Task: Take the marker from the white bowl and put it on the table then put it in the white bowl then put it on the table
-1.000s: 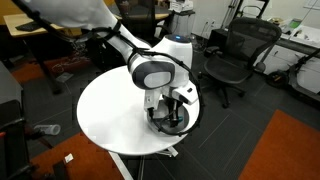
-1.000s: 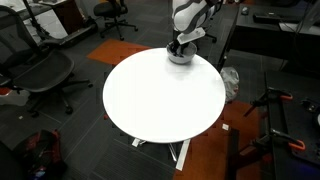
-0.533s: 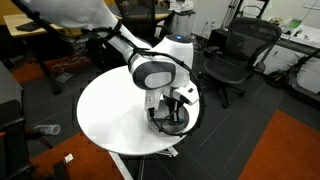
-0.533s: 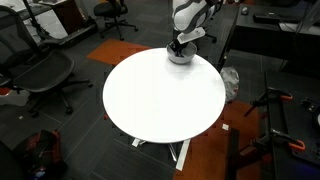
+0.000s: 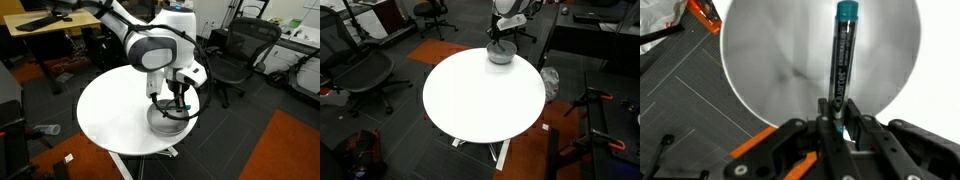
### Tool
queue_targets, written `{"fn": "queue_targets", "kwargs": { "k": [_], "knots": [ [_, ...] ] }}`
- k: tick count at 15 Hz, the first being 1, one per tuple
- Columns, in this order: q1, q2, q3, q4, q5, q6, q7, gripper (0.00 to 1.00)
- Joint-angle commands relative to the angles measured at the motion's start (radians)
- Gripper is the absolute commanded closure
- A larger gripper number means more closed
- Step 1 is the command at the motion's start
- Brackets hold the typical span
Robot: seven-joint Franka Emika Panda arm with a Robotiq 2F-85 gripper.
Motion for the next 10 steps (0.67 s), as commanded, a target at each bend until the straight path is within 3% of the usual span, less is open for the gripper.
{"fn": "queue_targets", "kwargs": {
  "k": [1, 10],
  "knots": [
    [0.024, -0.16, -0.003, -0.154, -0.019, 0.066, -0.051, 0.95],
    [0.117, -0.488, 0.032, -0.51, -0.092, 0.274, -0.144, 0.95]
  ]
}}
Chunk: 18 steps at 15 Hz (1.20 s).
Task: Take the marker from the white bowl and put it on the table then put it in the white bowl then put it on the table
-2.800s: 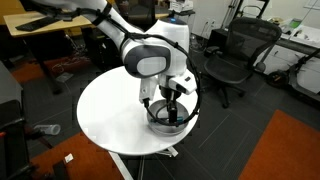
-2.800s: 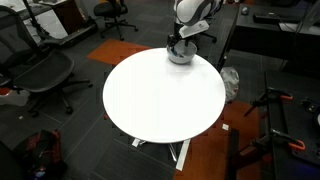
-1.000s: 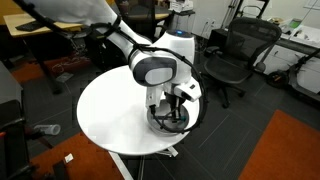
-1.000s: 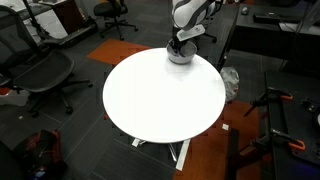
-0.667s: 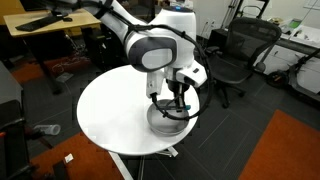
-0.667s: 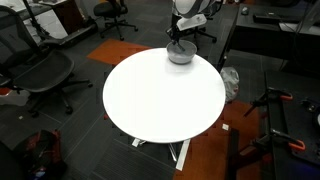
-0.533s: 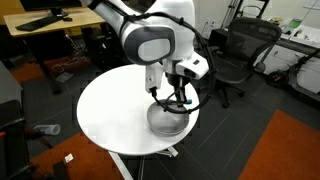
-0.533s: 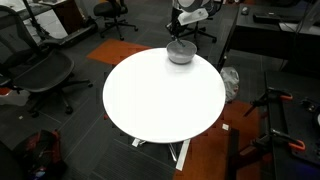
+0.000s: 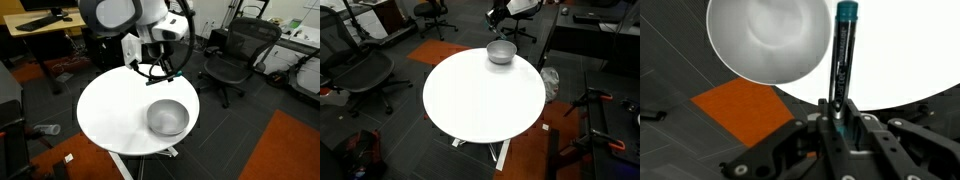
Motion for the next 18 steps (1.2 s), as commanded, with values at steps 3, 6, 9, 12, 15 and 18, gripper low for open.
{"fn": "queue_targets", "kwargs": {
  "k": [3, 6, 9, 12, 15, 18],
  "knots": [
    [0.071, -0.233, 0.03, -0.281, -0.08, 0.099, -0.022, 0.95],
    [0.108, -0.275, 0.043, -0.338, -0.14, 0.087, 0.015, 0.95],
    [0.13, -0.267, 0.073, -0.348, -0.173, 0.067, 0.019, 0.95],
    [0.137, -0.221, 0.102, -0.326, -0.162, 0.063, -0.002, 0.95],
    [0.147, -0.171, 0.11, -0.295, -0.166, 0.047, 0.001, 0.95],
    [0.16, -0.119, 0.1, -0.268, -0.185, 0.021, 0.009, 0.95]
  ]
}}
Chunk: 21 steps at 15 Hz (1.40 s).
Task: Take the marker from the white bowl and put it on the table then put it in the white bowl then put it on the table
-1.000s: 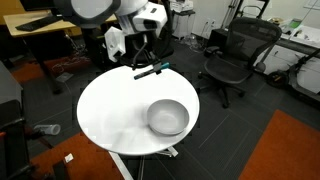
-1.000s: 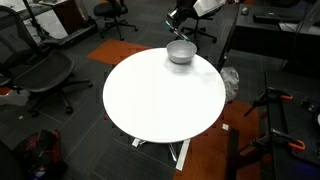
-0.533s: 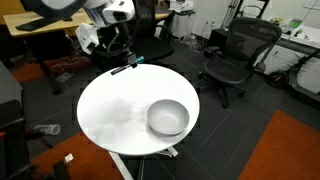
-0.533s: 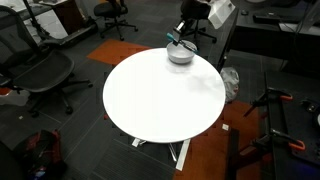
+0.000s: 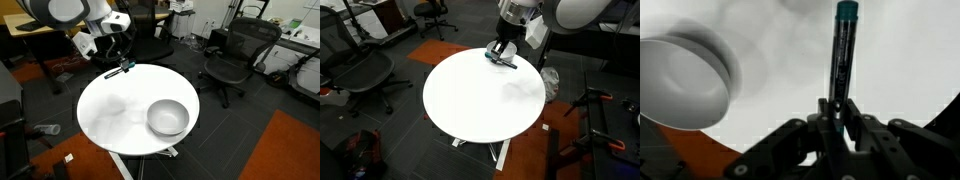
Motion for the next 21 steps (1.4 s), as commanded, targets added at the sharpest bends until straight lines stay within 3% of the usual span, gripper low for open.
{"fn": "queue_targets", "kwargs": {
  "k": [1, 11, 17, 18, 19, 21],
  "knots": [
    [0.018, 0.068, -0.015, 0.058, -0.041, -0.046, 0.012, 0.95],
    [0.021, 0.282, -0.022, 0.201, -0.023, -0.039, -0.012, 0.95],
    [0.022, 0.347, -0.022, 0.24, -0.018, -0.027, -0.018, 0.95],
    [0.024, 0.348, -0.024, 0.24, -0.02, -0.031, -0.018, 0.56],
    [0.024, 0.344, -0.024, 0.238, -0.02, -0.027, -0.018, 0.54],
    [0.031, 0.329, -0.032, 0.229, -0.025, -0.021, -0.011, 0.4]
  ]
}}
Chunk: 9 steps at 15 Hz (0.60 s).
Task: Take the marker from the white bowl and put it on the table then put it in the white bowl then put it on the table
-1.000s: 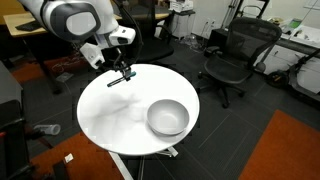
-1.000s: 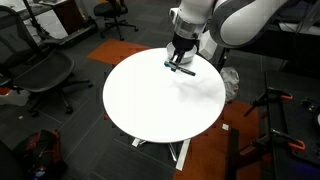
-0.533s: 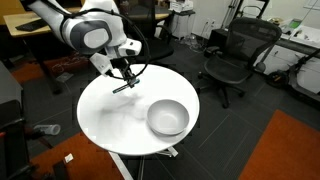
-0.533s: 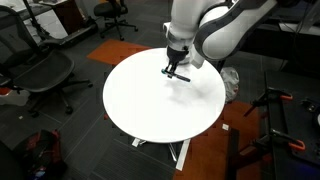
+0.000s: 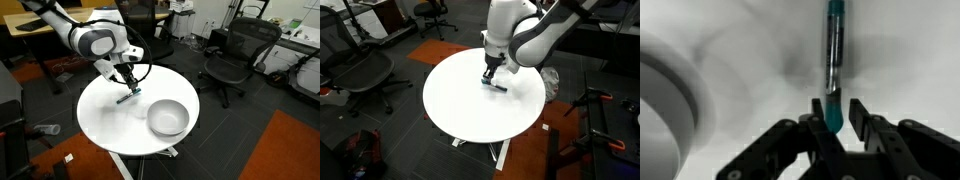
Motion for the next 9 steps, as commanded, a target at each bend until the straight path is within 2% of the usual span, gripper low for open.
{"fn": "queue_targets", "kwargs": {
  "k": [1, 5, 9],
  "knots": [
    [0.024, -0.022, -0.024, 0.005, 0.001, -0.013, -0.008, 0.33],
    [0.034, -0.063, -0.038, -0.008, -0.006, -0.013, -0.003, 0.03],
    [0.027, -0.126, -0.042, -0.025, -0.011, -0.019, -0.019, 0.0]
  ]
}}
